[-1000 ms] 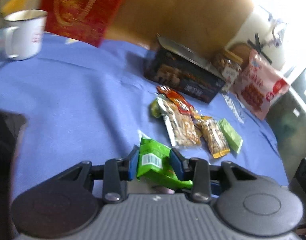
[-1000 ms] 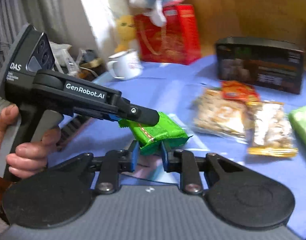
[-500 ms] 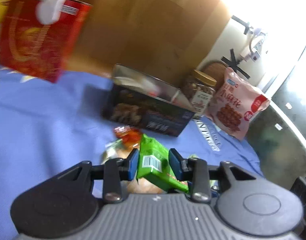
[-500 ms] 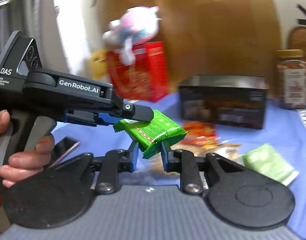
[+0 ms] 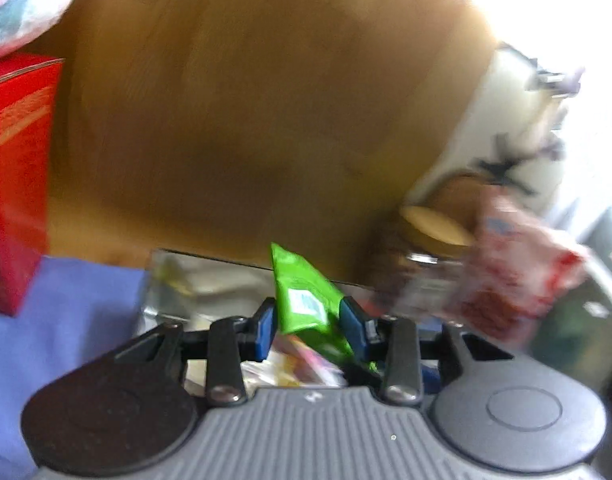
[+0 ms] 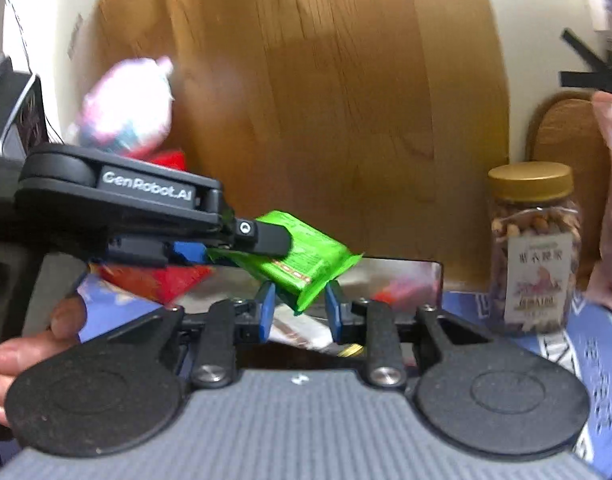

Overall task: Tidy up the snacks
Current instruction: 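Carry the green wafer pack into the tin and open the left gripper, then grasp the pale green wafer pack with the left gripper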

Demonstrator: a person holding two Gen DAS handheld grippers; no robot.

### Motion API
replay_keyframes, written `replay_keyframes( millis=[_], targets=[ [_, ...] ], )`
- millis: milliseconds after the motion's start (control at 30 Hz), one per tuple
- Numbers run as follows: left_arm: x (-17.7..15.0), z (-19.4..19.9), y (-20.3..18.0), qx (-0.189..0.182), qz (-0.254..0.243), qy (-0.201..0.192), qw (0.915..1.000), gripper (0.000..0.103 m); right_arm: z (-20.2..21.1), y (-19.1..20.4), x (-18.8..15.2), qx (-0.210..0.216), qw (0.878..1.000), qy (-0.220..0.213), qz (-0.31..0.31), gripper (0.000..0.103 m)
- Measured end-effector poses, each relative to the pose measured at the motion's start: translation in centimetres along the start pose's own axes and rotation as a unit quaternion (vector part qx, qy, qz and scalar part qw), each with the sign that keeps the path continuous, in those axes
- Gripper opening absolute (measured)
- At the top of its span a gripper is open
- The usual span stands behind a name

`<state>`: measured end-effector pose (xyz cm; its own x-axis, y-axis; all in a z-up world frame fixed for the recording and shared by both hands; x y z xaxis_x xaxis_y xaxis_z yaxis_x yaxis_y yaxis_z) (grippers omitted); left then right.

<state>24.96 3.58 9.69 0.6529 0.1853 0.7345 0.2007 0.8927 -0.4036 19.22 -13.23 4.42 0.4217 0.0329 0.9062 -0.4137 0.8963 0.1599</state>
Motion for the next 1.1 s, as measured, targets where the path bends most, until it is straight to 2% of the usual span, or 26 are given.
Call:
replay_keyframes(
  millis=[67, 167, 267, 333, 433, 533, 667, 733, 833, 867, 933, 1000, 1100],
  targets=[
    [0.0, -0.1, 1.0, 0.022, 0.004, 0.0, 0.9997, 0.034, -0.1, -0.7, 0.1, -0.015, 1.0, 0.004, 0.005, 0.031],
    [-0.9, 2.4, 1.5, 0.002, 0.024, -0.012, 0.9996, 0.033, 3.2, -3.1, 0.1, -0.004, 0.999, -0.014, -0.03, 0.031],
    [-3.0, 5.2, -0.3, -0.021, -0.003, -0.011, 0.9997, 0.033, 7.7, -5.1, -1.9, -0.004, 0.999, -0.013, -0.052, 0.033],
    [-4.7, 6.1, -2.0, -0.046, -0.022, 0.01, 0.9987, 0.033, 9.8, -5.7, -3.8, -0.006, 0.998, 0.013, -0.057, 0.035],
    [-7.4, 5.2, -4.9, -0.084, -0.051, 0.059, 0.9934, 0.034, 12.6, -5.6, -7.3, -0.015, 0.996, 0.046, -0.081, 0.042],
    [-10.0, 2.8, -7.6, -0.086, -0.096, 0.094, 0.9871, 0.043, 15.0, -4.3, -9.7, -0.017, 0.995, 0.061, -0.079, 0.046],
    [-12.7, -0.4, -8.6, -0.09, -0.103, 0.158, 0.978, 0.045, 14.9, -2.4, -11.4, -0.028, 0.995, 0.087, -0.043, 0.049],
    [-14.1, -1.5, -8.8, -0.088, -0.097, 0.181, 0.9748, 0.042, 14.7, -1.9, -12.3, -0.022, 0.995, 0.095, -0.026, 0.049],
    [-15.1, -1.1, -9.0, -0.087, -0.085, 0.18, 0.9761, 0.038, 13.4, -1.3, -12.8, -0.048, 0.994, 0.093, 0.018, 0.046],
    [-15.3, -1.0, -9.2, -0.095, -0.076, 0.186, 0.975, 0.034, 13.4, -1.4, -12.8, -0.051, 0.995, 0.088, 0.025, 0.042],
    [-15.4, -0.7, -9.6, -0.09, -0.068, 0.186, 0.9759, 0.034, 13.1, -1.8, -12.6, -0.047, 0.995, 0.082, 0.011, 0.038],
    [-15.1, -0.2, -10.2, -0.084, -0.078, 0.172, 0.9784, 0.034, 13.1, -2.0, -12.3, -0.045, 0.996, 0.076, 0.003, 0.035],
    [-13.7, 1.2, -9.9, -0.086, -0.066, 0.152, 0.9824, 0.033, 13.4, -1.9, -11.3, -0.042, 0.998, 0.057, 0.002, 0.035]
  ],
)
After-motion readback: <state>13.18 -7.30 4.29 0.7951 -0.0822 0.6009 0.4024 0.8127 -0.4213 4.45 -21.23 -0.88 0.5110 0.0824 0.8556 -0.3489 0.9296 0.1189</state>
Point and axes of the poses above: each gripper's, at about its wrist camera, not at the fingertips, and z roughly against the way its jaws point, y to its left, x to its top, the point moved 3 cm from there along -z, roughly the way its jaws point, and after that the axes turned 1 degree about -y, right-handed, at the moved point
